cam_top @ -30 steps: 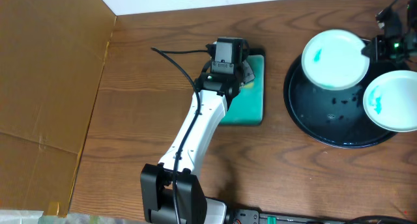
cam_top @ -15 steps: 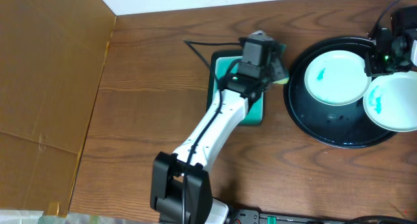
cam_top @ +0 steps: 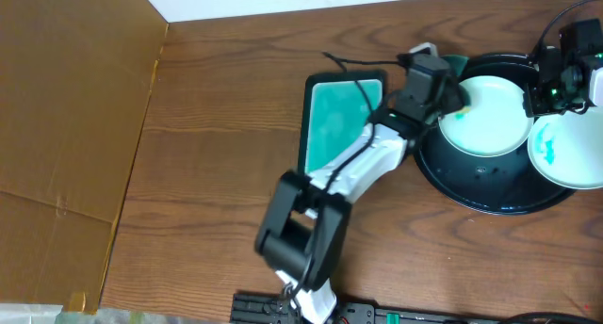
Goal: Clean dirty plates on tray and stack at the side
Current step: 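Carry the sponge from the soapy tray onto the green plate, left gripper, then scrub the green plate with the sponge in the left gripper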
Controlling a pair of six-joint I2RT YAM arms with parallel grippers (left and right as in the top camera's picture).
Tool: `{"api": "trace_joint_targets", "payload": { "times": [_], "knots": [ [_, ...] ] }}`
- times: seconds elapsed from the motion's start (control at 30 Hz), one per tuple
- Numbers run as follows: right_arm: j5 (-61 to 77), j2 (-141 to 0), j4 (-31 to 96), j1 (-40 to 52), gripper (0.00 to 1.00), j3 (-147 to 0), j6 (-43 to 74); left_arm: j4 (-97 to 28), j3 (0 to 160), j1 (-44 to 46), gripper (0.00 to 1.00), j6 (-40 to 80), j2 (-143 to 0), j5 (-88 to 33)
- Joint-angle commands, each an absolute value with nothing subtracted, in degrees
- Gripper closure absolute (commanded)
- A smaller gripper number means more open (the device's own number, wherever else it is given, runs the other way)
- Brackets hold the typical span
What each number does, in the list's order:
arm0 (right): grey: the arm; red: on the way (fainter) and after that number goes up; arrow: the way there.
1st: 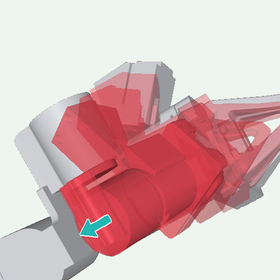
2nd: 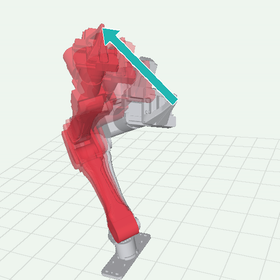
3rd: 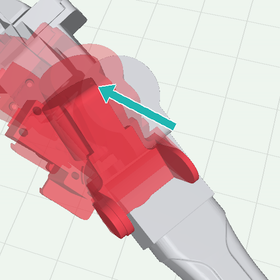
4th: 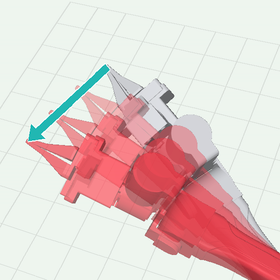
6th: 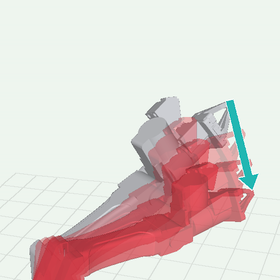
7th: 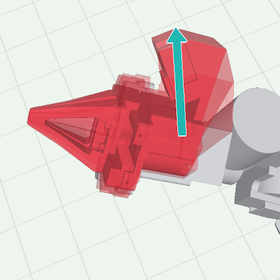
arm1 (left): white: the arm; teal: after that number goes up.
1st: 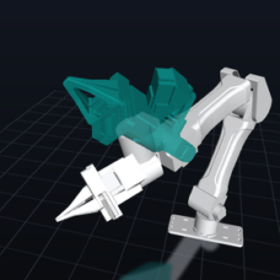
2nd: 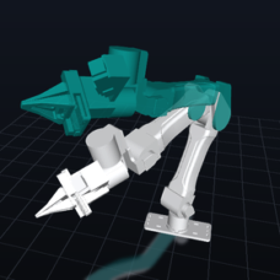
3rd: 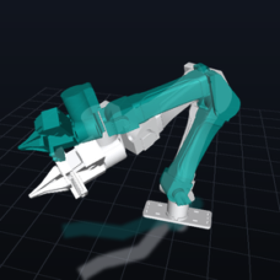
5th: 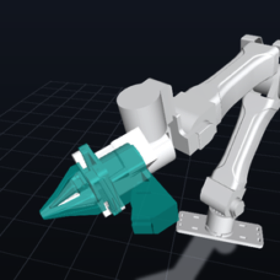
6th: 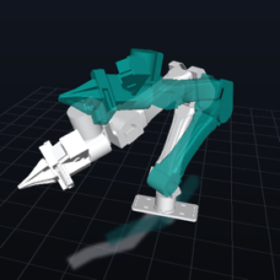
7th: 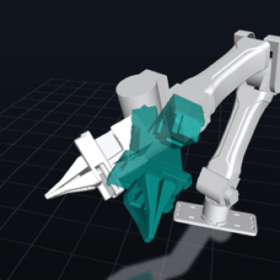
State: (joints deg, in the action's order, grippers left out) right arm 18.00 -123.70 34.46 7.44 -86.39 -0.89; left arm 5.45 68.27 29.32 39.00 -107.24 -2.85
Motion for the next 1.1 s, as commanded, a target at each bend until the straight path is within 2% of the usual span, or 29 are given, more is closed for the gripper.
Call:
{"api": "trace_joint_targets", "payload": {
  "times": [0.0, 0.3, 0.5, 0.83, 1.07],
  "knots": [
    [17.15, -123.81, 34.30, 9.63, 0.99, -84.73, -1.93, 8.71, 68.47, 31.57, 0.93, 39.81, -110.04, -2.59],
    [17.15, -123.81, 33.12, 10.57, 0.99, -84.73, -1.74, 14.04, 68.47, 34.37, 0.93, 39.79, -117.99, -1.41],
    [17.10, -123.81, 32.97, 10.59, 0.99, -84.73, -1.76, 13.52, 68.47, 33.85, 0.93, 37.65, -123.24, 8.38],
    [16.71, -123.81, 33.21, 10.61, 0.99, -84.73, -1.80, 7.77, 68.49, 30.11, 0.93, 23.68, -122.41, 23.16],
    [16.47, -123.81, 34.02, 10.59, 0.99, -84.73, -1.80, 7.55, 68.49, 28.51, 0.93, 19.09, -117.10, 23.62]
  ]
}}
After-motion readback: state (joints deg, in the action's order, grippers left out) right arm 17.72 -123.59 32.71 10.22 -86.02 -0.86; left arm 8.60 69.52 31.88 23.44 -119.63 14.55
